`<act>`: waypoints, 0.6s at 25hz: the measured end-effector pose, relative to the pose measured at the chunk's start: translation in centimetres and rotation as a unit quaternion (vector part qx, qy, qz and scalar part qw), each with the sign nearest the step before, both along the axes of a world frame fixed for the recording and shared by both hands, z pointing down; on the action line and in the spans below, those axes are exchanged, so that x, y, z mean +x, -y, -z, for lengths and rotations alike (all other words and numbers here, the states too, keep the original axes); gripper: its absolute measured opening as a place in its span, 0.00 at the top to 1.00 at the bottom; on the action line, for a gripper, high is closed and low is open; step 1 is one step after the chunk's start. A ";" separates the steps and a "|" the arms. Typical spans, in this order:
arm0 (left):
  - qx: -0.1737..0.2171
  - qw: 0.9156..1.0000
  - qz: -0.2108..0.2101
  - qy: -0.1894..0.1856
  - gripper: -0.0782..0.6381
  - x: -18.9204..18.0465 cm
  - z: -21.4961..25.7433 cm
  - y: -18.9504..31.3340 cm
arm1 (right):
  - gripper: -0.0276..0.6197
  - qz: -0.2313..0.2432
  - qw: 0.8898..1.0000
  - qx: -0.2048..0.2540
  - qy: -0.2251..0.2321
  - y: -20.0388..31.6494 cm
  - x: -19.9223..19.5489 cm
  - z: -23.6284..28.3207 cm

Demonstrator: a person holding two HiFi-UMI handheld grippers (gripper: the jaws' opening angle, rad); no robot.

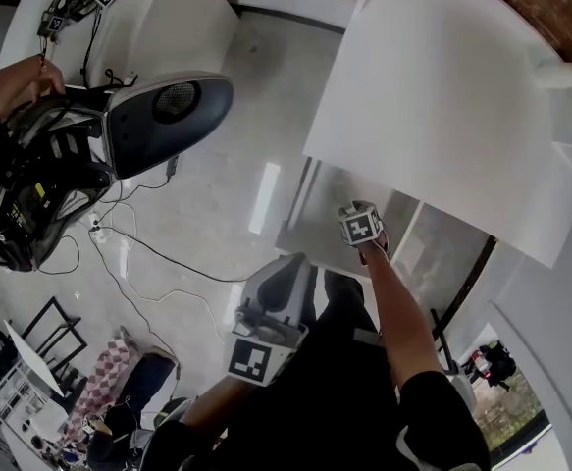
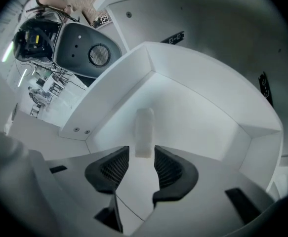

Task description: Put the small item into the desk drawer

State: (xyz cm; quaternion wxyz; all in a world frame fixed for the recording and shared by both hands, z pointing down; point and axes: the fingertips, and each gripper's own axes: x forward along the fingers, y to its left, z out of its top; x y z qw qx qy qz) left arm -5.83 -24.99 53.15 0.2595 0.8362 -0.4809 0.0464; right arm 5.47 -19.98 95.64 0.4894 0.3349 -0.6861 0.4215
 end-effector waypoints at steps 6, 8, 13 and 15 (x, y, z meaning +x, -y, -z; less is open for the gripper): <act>0.020 1.000 -0.003 -0.004 0.86 1.0 2.2 -0.8 | 0.73 -0.028 0.999 0.001 0.023 -1.2 0.1 4.4; 0.031 0.999 -0.001 -0.006 0.86 1.1 3.3 -0.9 | 0.76 -0.034 0.999 0.025 0.027 -0.4 0.4 6.4; 0.054 0.998 -0.006 -0.010 0.86 1.6 5.8 -1.4 | 0.85 -0.040 0.993 0.100 0.052 2.0 0.7 13.9; 0.061 0.998 -0.016 0.000 0.86 1.6 6.3 -1.8 | 0.88 -0.051 0.989 0.127 0.063 2.5 1.1 16.6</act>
